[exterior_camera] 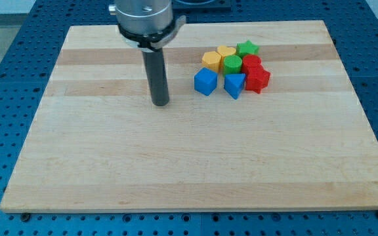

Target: Push yellow hexagon and blue blocks into the group

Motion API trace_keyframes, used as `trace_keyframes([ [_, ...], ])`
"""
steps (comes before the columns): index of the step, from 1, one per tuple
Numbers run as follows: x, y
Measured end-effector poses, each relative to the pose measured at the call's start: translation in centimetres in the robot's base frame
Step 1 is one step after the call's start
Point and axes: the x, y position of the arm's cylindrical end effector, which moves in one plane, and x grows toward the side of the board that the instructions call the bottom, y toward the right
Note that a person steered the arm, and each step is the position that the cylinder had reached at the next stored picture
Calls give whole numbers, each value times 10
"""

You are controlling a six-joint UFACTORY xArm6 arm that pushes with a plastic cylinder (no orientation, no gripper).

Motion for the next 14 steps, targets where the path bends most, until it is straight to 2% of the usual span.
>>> trace_keyframes([
  [2,-17,63],
  [4,-42,88],
  [6,14,86],
  [7,26,122],
  [8,23,153],
  [10,-16,148],
  [11,-18,144],
  [14,35,144],
])
